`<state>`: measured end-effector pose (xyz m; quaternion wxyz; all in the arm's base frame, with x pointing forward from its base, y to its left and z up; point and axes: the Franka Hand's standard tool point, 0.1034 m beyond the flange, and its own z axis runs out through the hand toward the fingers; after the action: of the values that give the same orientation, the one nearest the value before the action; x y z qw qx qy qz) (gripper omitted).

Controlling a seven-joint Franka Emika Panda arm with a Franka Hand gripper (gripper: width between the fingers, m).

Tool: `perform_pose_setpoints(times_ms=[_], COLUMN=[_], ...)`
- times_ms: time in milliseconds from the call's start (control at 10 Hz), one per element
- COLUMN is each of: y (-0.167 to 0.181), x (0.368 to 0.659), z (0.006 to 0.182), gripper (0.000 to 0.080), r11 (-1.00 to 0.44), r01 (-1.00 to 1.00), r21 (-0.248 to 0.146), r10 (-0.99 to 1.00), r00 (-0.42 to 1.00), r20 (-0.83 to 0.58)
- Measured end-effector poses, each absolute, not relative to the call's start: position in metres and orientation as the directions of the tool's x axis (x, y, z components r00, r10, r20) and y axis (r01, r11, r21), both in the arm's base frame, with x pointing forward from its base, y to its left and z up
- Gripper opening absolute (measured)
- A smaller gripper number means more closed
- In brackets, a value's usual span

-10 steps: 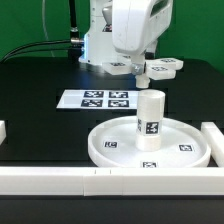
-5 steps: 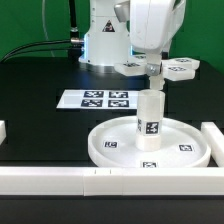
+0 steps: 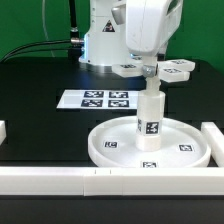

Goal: Assemble round table

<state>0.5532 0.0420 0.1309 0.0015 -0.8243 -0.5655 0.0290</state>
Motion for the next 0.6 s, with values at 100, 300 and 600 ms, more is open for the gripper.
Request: perform_pose_setpoints(times_ms=[100, 300, 600], y=[0.041, 0.0399, 0.0401], x=[0.5519, 0.553, 0.5565], z=[0.1281, 0.1257, 0.1232], gripper=[0.0445, 0.0445, 0.0445], r11=[-0.36, -0.361, -0.361], r01=[0.932, 0.932, 0.931], r21=[-0.04, -0.042, -0.046], r10=[0.933, 0.932, 0.932], r00=[0.358, 0.359, 0.359], r20=[-0.048, -0.049, -0.05])
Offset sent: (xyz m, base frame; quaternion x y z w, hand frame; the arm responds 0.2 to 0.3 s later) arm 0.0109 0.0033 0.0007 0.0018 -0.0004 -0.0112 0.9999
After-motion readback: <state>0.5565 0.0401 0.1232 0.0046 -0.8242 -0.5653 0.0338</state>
